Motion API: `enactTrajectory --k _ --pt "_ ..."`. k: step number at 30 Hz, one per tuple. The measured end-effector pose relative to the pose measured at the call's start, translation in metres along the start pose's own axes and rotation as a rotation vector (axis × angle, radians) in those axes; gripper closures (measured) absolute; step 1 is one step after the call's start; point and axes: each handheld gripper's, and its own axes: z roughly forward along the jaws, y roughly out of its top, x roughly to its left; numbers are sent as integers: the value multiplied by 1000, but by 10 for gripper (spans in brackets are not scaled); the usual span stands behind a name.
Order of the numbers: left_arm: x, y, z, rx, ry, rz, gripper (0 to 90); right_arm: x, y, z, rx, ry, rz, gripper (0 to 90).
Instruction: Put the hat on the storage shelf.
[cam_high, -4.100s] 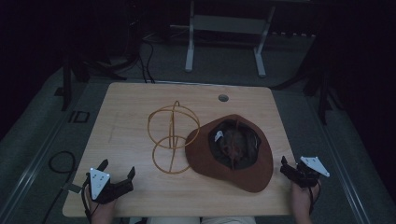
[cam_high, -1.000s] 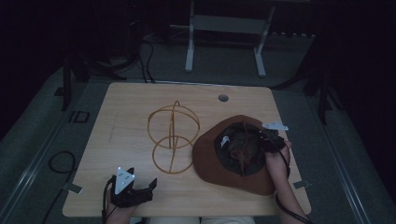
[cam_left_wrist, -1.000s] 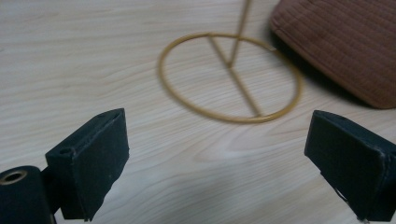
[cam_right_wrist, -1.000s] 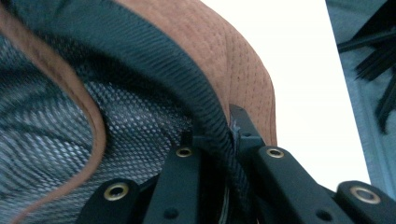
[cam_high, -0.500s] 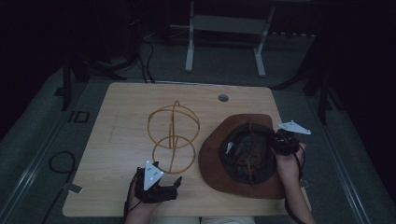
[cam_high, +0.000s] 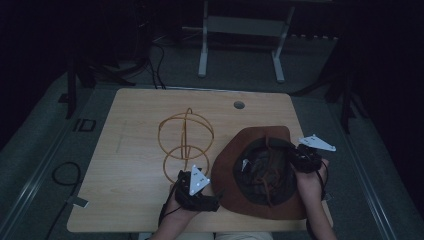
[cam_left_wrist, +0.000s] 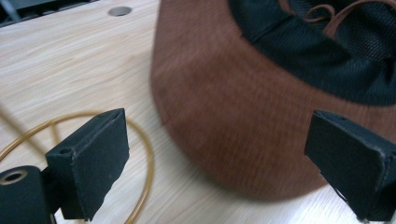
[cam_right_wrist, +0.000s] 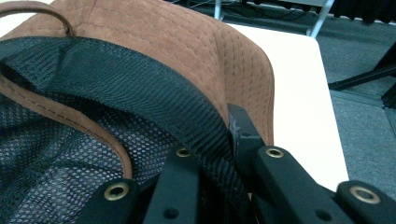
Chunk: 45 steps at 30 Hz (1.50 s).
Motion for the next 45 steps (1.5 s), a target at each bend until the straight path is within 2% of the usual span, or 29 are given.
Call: enactTrajectory --k 5,6,7,8,10,13,14,15,17,19,20,22,27,29,31,32,33,35,38,39,41,45 --pt "-8 21 19 1 -24 40 73 1 0 -6 -12 -3 -1 838" --pt "-8 21 19 1 -24 40 73 1 0 -6 -12 -3 -1 838" --pt "-14 30 25 -11 -41 53 73 1 0 -8 -16 -2 -6 838" --pt "-14 30 25 -11 -41 53 73 1 0 -8 -16 -2 -6 838" --pt "-19 40 32 -7 -51 73 73 2 2 -10 -19 1 -5 838" --pt "-24 56 44 -10 -49 81 73 1 2 -11 -26 2 -6 838" --pt "-28 66 53 -11 -34 96 82 1 3 -12 -28 1 -3 837" --pt "-28 66 53 -11 -34 96 83 1 3 -12 -28 1 -3 837" --pt "-31 78 65 -4 -34 105 84 1 3 -14 -34 3 2 837" --pt "-31 78 65 -4 -34 105 84 2 4 -14 -35 4 2 837" --pt "-32 87 76 9 -30 112 84 2 4 -14 -35 4 2 837" --pt "-34 91 84 17 -6 135 136 2 5 -18 -44 12 -2 837" --pt "-32 95 105 106 43 133 153 4 7 -24 -61 23 0 837" --pt "-30 95 113 133 72 132 213 5 8 -26 -63 32 -1 837" --pt "-29 94 117 143 78 133 235 6 8 -26 -65 32 -1 837" --pt "-29 94 119 144 93 137 299 6 8 -27 -66 38 4 837" --pt "-29 94 120 139 102 135 400 7 8 -28 -66 40 8 837" --pt "-29 95 121 129 105 125 528 8 7 -28 -65 40 8 837" --pt "-29 96 122 110 126 129 740 7 6 -29 -63 43 10 837" --pt "-29 97 122 107 134 143 791 7 6 -29 -62 47 13 837" --pt "-31 98 122 95 153 155 852 8 5 -31 -60 45 9 835" --pt "-29 101 119 79 163 163 871 8 5 -33 -69 51 11 834"
